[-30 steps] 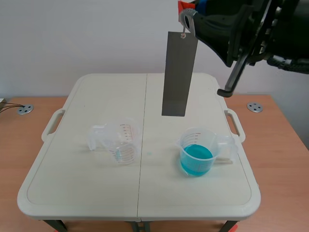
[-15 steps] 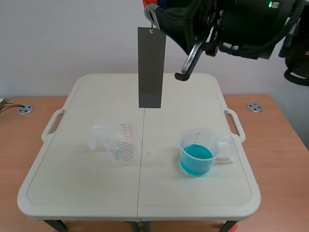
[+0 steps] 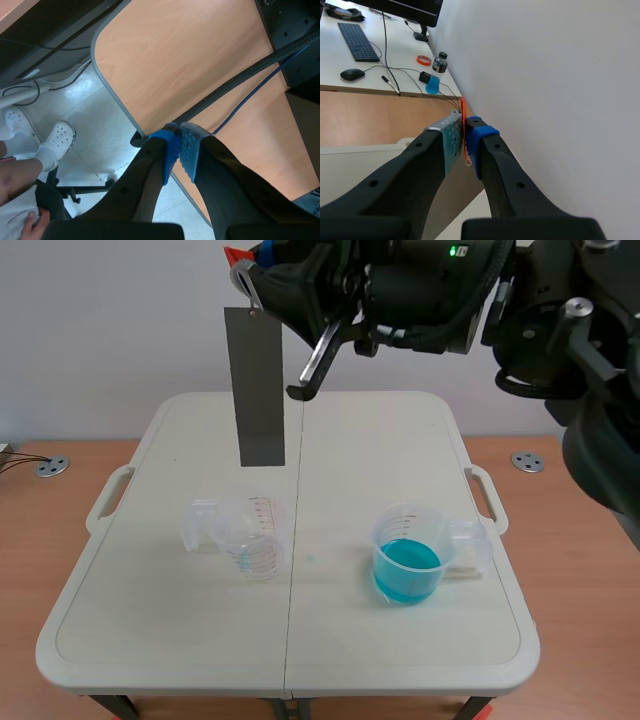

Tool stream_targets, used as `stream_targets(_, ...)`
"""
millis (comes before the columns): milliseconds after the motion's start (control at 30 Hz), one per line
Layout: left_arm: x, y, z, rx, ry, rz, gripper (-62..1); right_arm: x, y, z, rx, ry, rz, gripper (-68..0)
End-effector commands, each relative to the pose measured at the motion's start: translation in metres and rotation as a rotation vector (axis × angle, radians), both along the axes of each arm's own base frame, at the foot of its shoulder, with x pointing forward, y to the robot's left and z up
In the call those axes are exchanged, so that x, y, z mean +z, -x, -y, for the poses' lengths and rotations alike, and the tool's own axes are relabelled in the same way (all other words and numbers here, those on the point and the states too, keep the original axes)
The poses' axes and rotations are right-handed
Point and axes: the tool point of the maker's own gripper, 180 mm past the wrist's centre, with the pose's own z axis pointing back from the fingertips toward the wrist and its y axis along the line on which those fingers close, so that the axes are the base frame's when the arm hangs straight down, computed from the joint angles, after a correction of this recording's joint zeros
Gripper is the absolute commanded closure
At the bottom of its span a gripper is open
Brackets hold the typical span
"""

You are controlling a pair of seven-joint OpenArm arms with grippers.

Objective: Hold the metal plate by the orange handle, dip it into the blue solution, take it out and point at it, then put the plate back in the beaker on the left.
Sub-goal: 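Put the plate into the left beaker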

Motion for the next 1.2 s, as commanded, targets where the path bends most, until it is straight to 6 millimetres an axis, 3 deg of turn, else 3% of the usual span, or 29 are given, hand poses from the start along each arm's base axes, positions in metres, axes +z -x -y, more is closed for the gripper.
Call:
stream_targets(0, 0.002, 0.001, 0.002, -0.004, 0.009, 0.0, -1.5, 0.013, -0.002, -0.001, 0.009, -0.03, 0.022, -1.3)
stream_targets(333, 0.002, 0.002, 0.001, -0.003, 0.009, -0.002, -1.5, -0.001, 0.002, -0.021, 0.048, -0.01, -0.024, -1.3)
stream_targets(1167, -0.001, 0.01, -0.004, 0.005, -0.003, -0.024, -1.5, -0.011, 0.015, -0.035, 0.097, 0.002, -0.05, -1.3)
